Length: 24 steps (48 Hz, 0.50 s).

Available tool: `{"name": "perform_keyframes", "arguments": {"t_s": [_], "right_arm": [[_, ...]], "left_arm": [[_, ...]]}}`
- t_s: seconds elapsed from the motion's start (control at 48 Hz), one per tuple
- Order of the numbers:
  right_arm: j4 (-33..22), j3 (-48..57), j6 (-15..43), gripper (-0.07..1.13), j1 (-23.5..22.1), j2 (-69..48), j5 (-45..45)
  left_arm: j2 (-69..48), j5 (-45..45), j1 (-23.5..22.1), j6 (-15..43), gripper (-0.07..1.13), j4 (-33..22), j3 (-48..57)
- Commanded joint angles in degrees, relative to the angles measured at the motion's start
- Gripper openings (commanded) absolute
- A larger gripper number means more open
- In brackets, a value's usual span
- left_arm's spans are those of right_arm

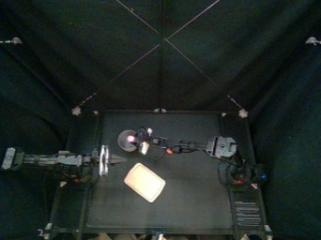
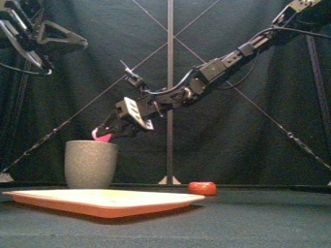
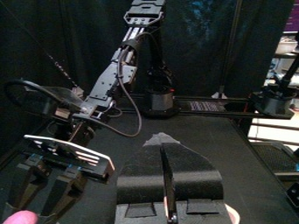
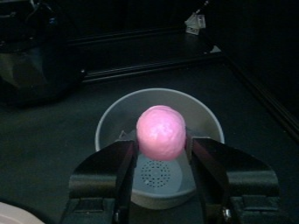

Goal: Pick the pink ball then place it in the grey bowl
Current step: Drop pink ball in the grey bowl and return to neutral

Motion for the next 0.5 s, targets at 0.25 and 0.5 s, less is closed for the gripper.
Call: {"name": "perform_keyframes", "arguments": {"t_s": [0.25, 0.5], "right_arm": [[2.11, -2.64, 0.00, 0.97, -0.62, -1.58, 1.23], [1.58, 0.00, -0.35, 0.97, 0.00, -4.31, 0.35]], "left_arm": [[0.26, -0.35, 0.09, 0.09, 0.03, 0.18, -0.26], [0.26, -0.26, 0.09, 0.09, 0.03, 0.18, -0.09]]}}
